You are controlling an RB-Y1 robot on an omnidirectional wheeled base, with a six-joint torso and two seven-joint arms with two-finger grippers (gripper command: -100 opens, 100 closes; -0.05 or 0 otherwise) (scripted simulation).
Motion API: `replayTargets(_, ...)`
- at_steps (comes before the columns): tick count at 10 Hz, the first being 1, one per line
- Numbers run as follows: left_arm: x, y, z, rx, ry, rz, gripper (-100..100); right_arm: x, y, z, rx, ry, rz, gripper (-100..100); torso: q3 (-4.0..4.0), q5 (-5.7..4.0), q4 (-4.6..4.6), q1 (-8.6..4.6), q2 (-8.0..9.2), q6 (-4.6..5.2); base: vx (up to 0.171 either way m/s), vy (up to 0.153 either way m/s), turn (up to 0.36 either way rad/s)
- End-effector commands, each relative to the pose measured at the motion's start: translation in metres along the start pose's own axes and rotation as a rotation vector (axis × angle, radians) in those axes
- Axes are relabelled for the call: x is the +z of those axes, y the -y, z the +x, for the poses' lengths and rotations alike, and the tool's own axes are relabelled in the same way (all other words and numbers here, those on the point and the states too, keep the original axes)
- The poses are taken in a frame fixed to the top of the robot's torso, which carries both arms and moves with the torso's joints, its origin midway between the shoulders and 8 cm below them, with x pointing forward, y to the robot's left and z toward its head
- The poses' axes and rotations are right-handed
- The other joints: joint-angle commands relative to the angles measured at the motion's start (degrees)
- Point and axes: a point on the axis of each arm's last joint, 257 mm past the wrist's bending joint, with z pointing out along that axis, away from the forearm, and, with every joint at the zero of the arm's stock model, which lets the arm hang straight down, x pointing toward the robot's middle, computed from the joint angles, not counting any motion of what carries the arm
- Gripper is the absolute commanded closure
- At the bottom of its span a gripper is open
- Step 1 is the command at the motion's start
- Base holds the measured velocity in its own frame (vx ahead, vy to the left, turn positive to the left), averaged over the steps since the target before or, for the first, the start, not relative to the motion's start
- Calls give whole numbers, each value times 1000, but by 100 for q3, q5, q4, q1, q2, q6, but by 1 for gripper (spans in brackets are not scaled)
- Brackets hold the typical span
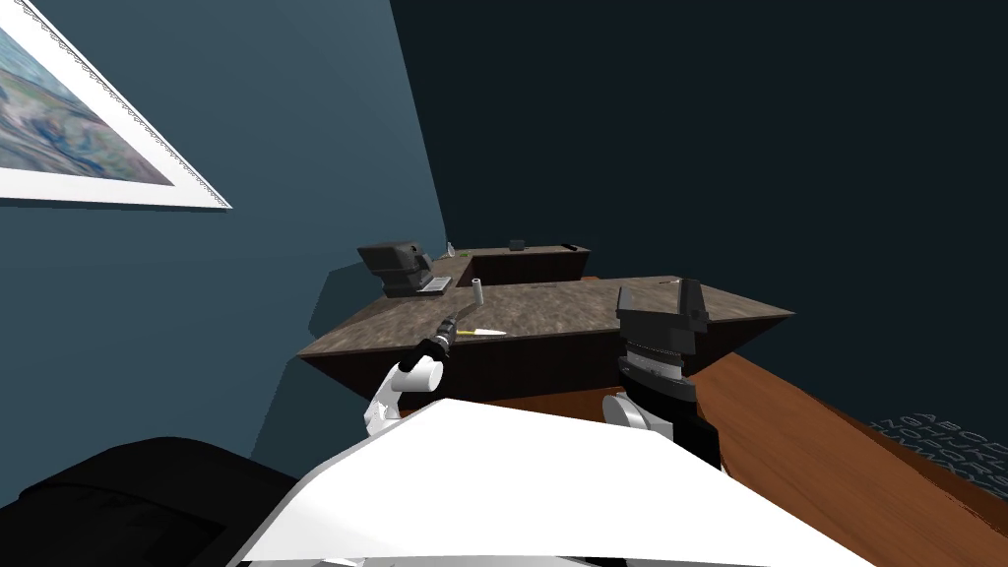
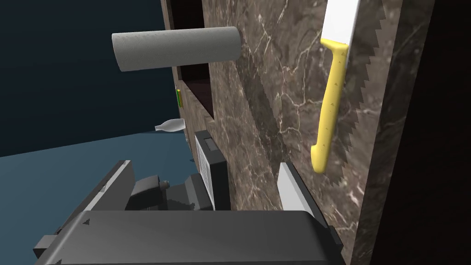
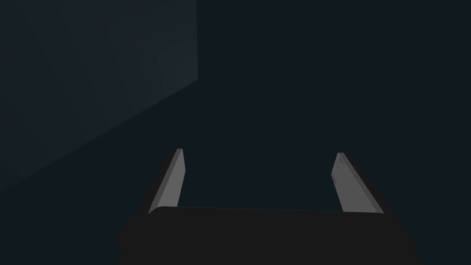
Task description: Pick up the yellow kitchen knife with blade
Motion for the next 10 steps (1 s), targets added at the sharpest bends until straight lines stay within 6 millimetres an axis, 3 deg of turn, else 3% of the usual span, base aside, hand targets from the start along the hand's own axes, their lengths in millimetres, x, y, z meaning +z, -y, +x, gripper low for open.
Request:
replayTargets(1,2,-7,1,-1,-3,-30,-100,0,0,0,0,0,0,0,0,0,0,0,0,0,24,-52,13)
replayTargets(10,6,-67,13,-21,-36,-264,-100,0,0,0,0,0,0,0,-2,0,-1,3,-2,0,34,-57,15)
